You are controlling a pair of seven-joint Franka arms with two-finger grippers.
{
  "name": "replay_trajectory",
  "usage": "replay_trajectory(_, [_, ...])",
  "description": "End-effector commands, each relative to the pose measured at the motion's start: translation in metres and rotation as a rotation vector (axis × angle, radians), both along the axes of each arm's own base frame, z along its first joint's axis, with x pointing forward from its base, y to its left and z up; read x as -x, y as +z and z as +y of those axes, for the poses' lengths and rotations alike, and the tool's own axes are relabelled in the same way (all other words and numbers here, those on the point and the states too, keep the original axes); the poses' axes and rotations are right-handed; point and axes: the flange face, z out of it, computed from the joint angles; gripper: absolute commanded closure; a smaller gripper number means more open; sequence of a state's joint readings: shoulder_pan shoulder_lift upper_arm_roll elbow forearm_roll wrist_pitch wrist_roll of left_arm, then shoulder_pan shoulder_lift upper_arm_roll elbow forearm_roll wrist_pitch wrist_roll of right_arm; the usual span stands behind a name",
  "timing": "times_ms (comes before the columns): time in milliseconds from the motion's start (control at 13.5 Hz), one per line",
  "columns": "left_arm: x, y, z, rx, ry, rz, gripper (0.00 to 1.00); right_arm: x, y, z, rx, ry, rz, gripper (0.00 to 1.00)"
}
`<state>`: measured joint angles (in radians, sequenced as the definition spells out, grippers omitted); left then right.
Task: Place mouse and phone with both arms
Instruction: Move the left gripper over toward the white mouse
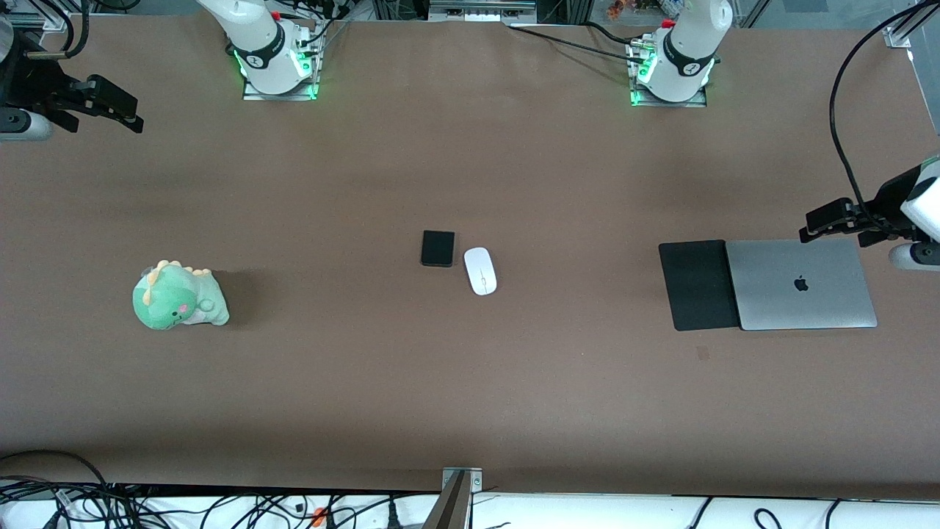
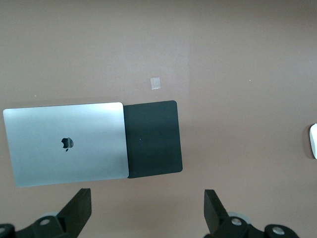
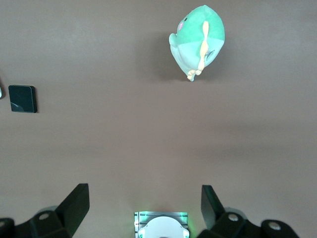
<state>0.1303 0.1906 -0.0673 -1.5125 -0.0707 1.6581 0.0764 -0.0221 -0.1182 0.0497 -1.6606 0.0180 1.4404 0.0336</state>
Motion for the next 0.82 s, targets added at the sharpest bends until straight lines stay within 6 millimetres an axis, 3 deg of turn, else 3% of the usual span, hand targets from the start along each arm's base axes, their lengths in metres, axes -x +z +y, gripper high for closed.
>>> replay_trajectory(0, [-0.002,0.008,-0.010,0.029,0.044,0.012,0.00,0.005,0.005,0.001,-0.019,-0.005,0.004,0.00])
replay_trajectory(372, [0.002,0.001,-0.030,0.059,0.051,0.060,0.00,0.005,0.003,0.001,-0.019,-0.005,0.008,0.00])
replay_trajectory(743, [-0.001,-0.011,-0.065,0.064,0.079,0.086,0.00,0.005,0.002,0.001,-0.022,-0.005,0.011,0.00])
